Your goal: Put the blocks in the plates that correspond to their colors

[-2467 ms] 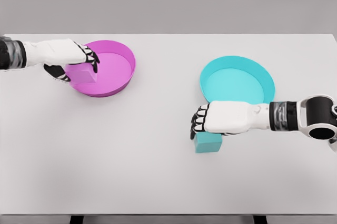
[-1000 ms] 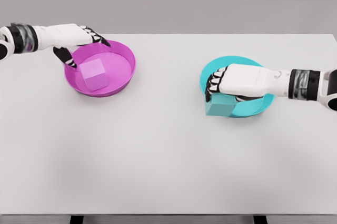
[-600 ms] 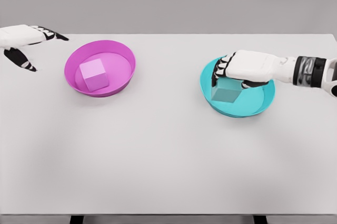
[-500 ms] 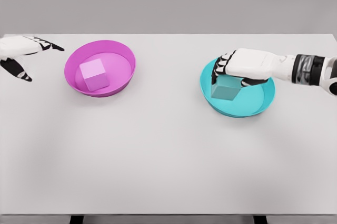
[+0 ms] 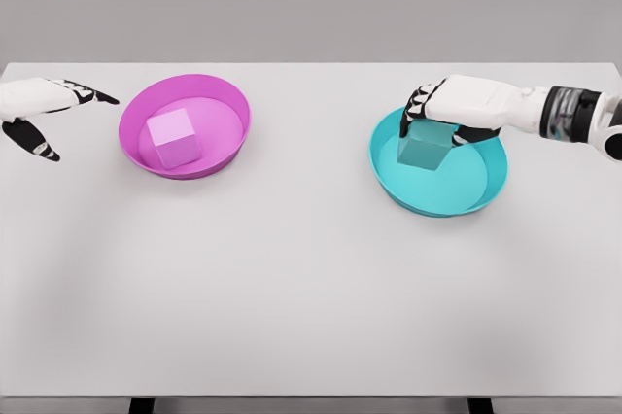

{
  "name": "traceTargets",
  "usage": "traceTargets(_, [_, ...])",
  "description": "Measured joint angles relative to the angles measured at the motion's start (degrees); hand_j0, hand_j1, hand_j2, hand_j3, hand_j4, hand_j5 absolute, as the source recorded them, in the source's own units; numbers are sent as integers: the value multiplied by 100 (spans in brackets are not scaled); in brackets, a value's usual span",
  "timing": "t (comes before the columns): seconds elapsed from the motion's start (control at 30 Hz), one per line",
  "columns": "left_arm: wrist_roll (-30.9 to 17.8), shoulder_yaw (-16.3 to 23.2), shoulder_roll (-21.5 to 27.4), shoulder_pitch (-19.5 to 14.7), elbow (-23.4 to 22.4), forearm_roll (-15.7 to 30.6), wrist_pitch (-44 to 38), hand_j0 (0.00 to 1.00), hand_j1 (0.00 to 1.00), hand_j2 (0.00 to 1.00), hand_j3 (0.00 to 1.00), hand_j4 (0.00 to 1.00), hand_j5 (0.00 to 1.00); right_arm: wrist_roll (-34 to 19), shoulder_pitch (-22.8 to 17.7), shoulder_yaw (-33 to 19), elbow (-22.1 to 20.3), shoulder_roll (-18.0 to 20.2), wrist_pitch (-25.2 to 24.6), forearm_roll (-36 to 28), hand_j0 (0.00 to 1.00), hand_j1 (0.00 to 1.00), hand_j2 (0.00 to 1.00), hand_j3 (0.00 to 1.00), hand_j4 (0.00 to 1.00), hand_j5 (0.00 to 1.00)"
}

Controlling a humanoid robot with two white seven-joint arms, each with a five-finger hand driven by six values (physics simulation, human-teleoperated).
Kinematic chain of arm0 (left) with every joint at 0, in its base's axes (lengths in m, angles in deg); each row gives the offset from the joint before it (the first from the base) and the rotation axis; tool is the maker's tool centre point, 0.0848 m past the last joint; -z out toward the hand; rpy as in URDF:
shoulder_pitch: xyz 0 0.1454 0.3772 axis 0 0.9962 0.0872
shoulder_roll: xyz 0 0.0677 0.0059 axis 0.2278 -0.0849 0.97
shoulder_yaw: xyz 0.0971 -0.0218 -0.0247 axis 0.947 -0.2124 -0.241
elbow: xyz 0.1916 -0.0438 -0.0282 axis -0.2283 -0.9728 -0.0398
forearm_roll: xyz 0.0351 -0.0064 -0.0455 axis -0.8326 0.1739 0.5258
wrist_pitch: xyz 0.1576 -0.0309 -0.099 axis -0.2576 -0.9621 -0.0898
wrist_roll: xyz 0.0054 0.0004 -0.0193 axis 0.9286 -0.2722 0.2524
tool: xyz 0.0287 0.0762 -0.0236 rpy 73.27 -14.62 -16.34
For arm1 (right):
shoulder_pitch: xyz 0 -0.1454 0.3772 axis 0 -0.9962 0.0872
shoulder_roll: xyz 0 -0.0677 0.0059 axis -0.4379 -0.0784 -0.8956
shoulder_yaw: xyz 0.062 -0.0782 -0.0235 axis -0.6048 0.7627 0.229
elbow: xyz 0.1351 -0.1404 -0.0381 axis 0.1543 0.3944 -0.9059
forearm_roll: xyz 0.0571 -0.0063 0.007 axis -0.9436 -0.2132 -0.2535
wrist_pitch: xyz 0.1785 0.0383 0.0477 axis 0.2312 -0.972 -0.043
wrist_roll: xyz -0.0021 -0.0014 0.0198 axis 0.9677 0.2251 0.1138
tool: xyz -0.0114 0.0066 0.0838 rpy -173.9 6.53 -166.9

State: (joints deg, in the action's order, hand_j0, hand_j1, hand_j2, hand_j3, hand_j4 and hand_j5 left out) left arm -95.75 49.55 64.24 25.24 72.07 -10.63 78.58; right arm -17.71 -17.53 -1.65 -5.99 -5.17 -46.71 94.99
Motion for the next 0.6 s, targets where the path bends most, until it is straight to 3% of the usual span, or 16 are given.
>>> traceTargets(0.27, [-2,-18,-22,9,18,5,0,100,100,100,100,100,100,-7,18,0,238,5,0,0,61,61,61,61,61,61])
traceTargets(0.33, [-8,-61,-43,88,28,4,1,100,100,100,100,100,100,-7,18,0,263,13,0,1,70,70,70,70,70,70])
traceTargets(0.37, [-11,-82,-52,97,35,4,1,100,100,100,100,100,100,-7,18,0,269,15,1,1,100,100,100,100,100,100])
traceTargets(0.6, [-17,-215,-62,176,55,23,0,100,100,100,100,100,100,20,18,-7,280,27,0,-4,100,100,100,100,100,100])
